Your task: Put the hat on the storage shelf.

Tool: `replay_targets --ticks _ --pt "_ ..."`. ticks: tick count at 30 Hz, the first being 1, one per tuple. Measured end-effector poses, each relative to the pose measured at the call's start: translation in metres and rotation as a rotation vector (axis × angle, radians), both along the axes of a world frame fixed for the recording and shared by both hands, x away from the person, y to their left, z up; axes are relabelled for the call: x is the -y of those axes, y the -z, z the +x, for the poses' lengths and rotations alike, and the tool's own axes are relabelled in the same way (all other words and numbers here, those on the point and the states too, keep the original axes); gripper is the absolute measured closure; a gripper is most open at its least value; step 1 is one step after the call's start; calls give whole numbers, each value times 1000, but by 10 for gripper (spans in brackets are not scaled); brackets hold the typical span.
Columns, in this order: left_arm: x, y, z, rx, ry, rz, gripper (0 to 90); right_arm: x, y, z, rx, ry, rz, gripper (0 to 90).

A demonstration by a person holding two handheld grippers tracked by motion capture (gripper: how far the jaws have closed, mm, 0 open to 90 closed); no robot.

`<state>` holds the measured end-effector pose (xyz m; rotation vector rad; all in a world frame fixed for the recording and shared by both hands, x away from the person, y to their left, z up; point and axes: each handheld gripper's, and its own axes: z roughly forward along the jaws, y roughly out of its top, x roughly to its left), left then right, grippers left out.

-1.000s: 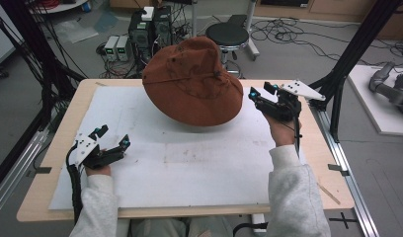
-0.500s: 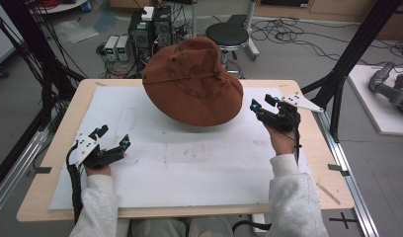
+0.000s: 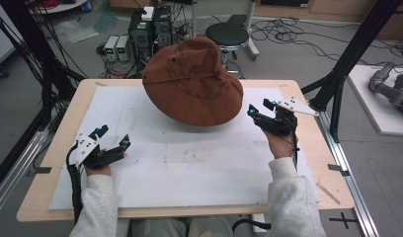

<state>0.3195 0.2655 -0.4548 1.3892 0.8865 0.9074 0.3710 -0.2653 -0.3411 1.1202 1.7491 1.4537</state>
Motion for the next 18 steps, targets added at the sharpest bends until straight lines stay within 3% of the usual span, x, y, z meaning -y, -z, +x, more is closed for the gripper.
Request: replay_targets --ticks 7,10,14,18 --pt "0 0 0 -1 -1 -1 143 0 2 0 -11 5 -3 359" --pt "0 0 0 0 0 0 143 2 10 -2 22 24 24 365" --pt "0 0 0 -3 -3 1 143 5 20 -1 -39 23 -2 343" --pt "0 0 0 -2 0 -1 143 3 19 -1 -24 12 4 343"
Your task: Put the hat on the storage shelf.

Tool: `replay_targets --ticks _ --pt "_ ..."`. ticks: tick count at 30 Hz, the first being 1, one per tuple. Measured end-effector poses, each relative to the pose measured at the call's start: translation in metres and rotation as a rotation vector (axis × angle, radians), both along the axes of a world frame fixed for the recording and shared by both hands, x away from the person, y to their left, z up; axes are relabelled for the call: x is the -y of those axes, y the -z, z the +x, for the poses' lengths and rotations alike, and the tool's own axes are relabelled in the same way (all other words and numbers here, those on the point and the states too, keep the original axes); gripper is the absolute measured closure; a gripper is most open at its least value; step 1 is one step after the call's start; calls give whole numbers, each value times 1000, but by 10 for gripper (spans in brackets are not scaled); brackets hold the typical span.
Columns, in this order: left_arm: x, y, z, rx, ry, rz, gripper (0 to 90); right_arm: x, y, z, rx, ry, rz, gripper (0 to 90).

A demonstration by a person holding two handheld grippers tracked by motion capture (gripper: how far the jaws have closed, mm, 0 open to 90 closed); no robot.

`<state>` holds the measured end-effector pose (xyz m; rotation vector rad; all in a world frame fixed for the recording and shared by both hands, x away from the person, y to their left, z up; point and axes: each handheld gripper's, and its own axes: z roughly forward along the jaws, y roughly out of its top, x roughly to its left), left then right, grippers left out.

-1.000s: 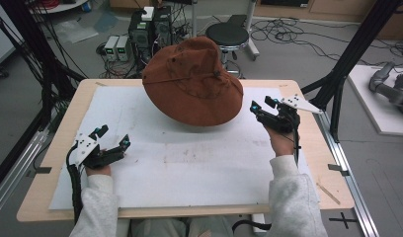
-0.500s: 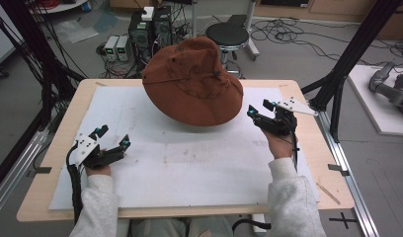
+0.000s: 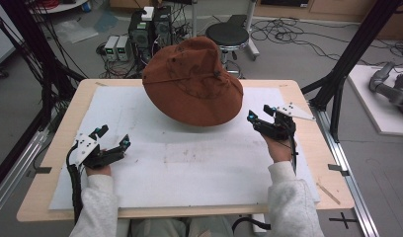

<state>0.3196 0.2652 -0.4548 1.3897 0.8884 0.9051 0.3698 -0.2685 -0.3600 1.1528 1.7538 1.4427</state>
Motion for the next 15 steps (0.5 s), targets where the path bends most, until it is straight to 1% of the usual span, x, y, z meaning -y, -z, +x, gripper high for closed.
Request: replay_targets --ticks 2,4,9,15 --pt "0 0 0 -1 -1 1 143 0 0 0 0 1 0 338" --pt "0 0 0 -1 -1 1 143 -1 2 2 -15 -2 -1 335" --pt "0 0 0 -2 -2 2 143 -2 1 1 -5 -5 4 336" --pt "0 0 0 0 0 0 143 -3 1 1 -12 -1 0 335"
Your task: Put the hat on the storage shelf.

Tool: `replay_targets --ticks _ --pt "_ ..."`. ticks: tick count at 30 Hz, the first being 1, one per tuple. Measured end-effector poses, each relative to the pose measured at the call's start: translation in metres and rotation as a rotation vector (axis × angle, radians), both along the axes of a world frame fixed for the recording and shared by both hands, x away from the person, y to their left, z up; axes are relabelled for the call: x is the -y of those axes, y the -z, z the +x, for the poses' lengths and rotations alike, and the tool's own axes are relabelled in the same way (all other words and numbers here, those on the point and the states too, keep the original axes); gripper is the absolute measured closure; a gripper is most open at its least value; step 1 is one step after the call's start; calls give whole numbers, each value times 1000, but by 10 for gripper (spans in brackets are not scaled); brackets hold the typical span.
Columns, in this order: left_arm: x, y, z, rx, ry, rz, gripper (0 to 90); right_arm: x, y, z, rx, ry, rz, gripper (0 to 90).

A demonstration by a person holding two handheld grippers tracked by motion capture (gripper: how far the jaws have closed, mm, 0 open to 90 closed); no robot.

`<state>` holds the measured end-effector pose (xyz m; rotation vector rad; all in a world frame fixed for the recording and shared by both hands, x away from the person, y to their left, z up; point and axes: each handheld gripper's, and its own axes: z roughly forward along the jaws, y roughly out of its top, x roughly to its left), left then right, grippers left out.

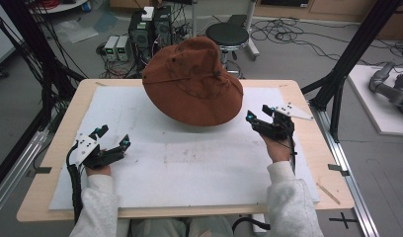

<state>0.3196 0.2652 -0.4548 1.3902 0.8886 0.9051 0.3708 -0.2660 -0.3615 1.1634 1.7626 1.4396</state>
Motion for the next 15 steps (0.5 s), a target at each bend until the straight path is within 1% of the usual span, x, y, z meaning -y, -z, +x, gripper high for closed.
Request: replay_targets --ticks 9,12,15 --pt "0 0 0 -1 -1 0 143 1 0 0 5 2 -2 329" --pt "0 0 0 -1 -1 1 143 1 0 -1 1 2 2 329" --pt "0 0 0 -2 -1 1 143 1 -1 0 7 1 0 331"
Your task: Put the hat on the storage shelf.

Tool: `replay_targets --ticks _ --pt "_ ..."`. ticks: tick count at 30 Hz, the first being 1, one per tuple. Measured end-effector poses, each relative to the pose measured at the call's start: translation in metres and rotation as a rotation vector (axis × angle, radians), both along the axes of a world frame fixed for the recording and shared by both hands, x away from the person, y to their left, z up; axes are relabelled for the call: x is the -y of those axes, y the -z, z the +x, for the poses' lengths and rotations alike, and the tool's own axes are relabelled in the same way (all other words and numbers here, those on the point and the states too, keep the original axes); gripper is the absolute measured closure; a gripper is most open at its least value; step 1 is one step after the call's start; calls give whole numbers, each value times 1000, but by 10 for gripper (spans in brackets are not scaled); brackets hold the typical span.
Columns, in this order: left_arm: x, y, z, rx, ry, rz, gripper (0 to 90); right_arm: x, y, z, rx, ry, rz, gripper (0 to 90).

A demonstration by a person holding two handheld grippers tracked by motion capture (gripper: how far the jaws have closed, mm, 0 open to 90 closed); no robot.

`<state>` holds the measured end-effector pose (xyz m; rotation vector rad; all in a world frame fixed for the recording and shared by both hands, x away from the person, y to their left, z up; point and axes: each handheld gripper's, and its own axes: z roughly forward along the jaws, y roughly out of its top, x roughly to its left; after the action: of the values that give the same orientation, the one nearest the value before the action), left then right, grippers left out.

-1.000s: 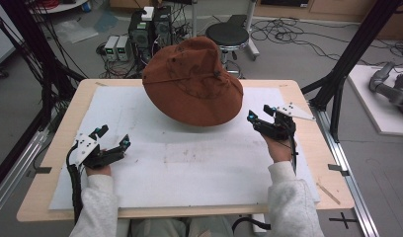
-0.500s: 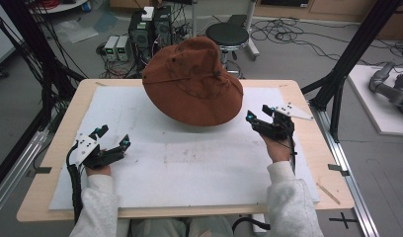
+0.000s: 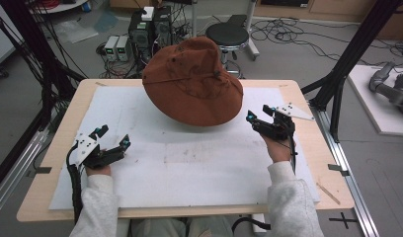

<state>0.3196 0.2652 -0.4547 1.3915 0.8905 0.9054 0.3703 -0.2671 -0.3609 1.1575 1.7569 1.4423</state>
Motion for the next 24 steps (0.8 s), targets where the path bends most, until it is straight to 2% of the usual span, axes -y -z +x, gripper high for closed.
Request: replay_targets --ticks 24 --pt "0 0 0 -3 -3 -2 143 2 1 2 -16 -1 11 330"
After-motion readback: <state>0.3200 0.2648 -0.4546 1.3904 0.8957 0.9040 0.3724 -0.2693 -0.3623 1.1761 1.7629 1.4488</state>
